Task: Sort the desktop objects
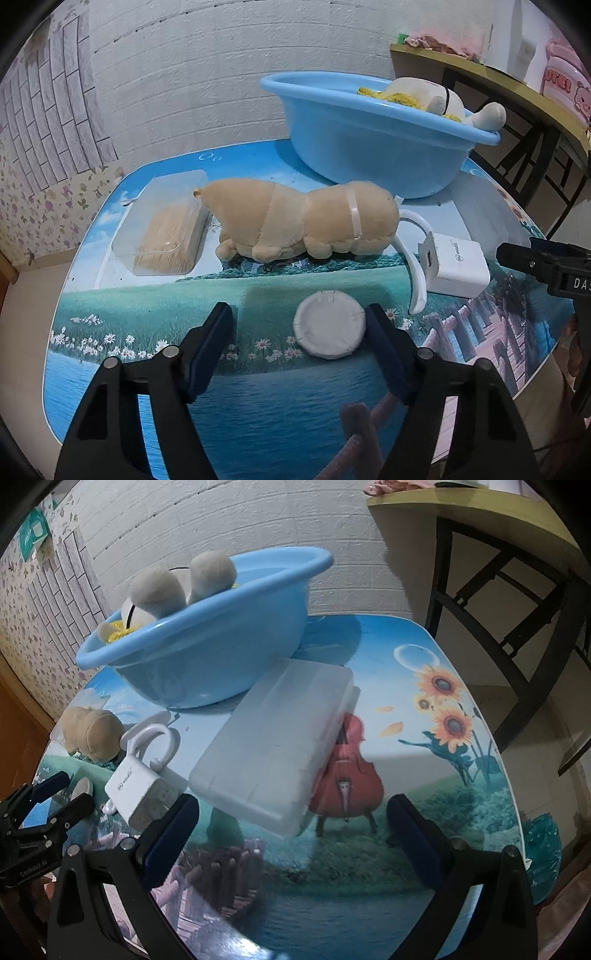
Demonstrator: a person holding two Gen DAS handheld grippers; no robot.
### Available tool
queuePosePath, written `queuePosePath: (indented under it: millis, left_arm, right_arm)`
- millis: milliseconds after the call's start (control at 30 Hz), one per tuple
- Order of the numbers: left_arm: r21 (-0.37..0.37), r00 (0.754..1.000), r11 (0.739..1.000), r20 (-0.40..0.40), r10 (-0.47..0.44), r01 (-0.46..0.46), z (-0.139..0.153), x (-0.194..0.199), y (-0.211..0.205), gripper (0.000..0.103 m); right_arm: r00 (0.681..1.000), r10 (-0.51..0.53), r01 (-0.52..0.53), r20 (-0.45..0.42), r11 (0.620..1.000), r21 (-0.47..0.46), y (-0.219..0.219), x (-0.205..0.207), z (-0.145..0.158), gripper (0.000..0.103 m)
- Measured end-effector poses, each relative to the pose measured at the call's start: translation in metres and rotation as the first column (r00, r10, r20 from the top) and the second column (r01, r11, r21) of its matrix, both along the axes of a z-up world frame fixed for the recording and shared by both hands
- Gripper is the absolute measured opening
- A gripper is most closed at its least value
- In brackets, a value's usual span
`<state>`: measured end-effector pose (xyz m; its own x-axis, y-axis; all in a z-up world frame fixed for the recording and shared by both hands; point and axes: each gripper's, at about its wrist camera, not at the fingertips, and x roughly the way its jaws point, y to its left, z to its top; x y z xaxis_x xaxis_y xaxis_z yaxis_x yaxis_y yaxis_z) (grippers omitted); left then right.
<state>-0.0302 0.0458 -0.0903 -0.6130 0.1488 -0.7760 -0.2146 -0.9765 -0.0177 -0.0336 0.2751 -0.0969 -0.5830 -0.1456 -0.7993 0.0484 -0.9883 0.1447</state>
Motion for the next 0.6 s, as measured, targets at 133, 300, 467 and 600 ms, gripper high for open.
queuePosePath:
  millis: [133, 300, 467, 600]
  left_arm:
    - [0.001, 1.000, 1.000, -0.001, -0.005, 0.005, 0.000, 0.002, 0.002, 0.069]
    - [-0.003, 1.000, 1.000, -0.002, -0.012, 0.012, 0.001, 0.003, 0.003, 0.071]
    - [-0.004, 1.000, 1.000, 0.012, -0.013, 0.013, -0.003, 0.003, 0.004, 0.096]
    - [-0.008, 1.000, 1.000, 0.017, -0.011, 0.011, -0.004, 0.003, 0.005, 0.102]
  right_arm:
    - [1.000, -0.012, 0.012, -0.001, 1.000, 0.014, 0.008, 0.003, 0.000, 0.103]
    - [1.000, -0.007, 0.007, -0.004, 0.999, 0.042, 0.013, 0.007, -0.001, 0.103]
    - [1.000, 0.011, -0.010, -0.015, 0.997, 0.072, 0.012, 0.010, -0.003, 0.103]
    - [1.000, 0.020, -0.018, -0.018, 0.997, 0.080, 0.011, 0.012, -0.003, 0.103]
